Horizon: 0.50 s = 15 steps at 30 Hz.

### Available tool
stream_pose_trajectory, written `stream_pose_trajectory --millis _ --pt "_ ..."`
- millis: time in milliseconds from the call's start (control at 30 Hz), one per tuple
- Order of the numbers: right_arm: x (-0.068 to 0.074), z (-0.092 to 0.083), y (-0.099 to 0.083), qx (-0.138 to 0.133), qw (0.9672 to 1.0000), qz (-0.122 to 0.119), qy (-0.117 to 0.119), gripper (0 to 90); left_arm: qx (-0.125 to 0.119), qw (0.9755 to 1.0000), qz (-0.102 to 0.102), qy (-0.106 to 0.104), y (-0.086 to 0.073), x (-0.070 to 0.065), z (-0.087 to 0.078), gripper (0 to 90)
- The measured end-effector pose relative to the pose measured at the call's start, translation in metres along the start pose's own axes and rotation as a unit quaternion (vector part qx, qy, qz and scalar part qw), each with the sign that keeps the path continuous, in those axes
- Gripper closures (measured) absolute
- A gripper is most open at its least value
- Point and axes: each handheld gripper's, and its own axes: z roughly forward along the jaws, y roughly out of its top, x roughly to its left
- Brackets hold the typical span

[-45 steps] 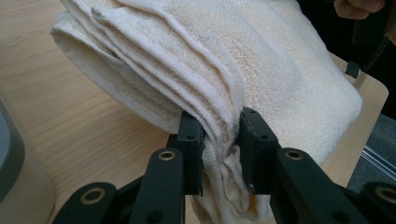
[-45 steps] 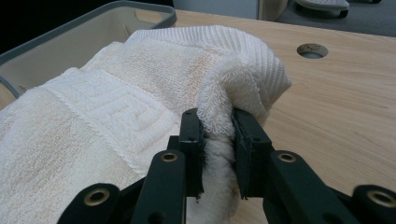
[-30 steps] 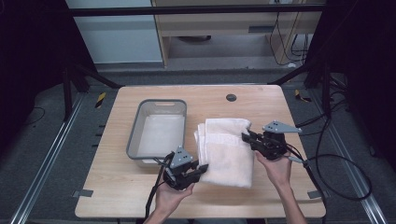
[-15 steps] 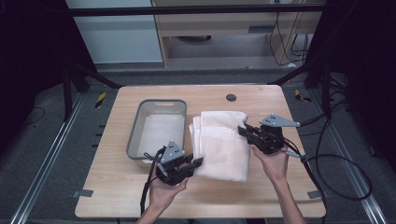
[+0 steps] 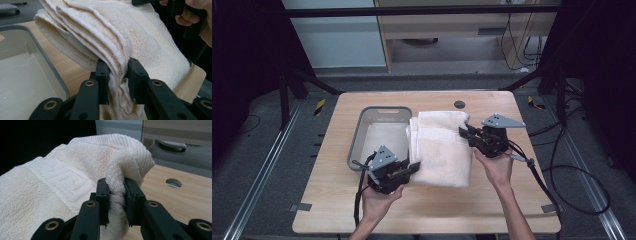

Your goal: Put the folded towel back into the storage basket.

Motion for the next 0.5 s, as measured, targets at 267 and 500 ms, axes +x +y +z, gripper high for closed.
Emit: stream_pose_trajectory --millis 267,500 --pt "0.005 0.008 0.008 -0.005 1.0000 0.003 0.005 75.4 -0.008 0.9999 -0.003 0.011 0.005 0.007 -0.008 72.2" --pt "0.010 0.016 0.015 -0.011 0.9999 0.001 0.009 75.4 -0.015 0.9997 -0.006 0.020 0.007 0.013 -0.015 72.2"
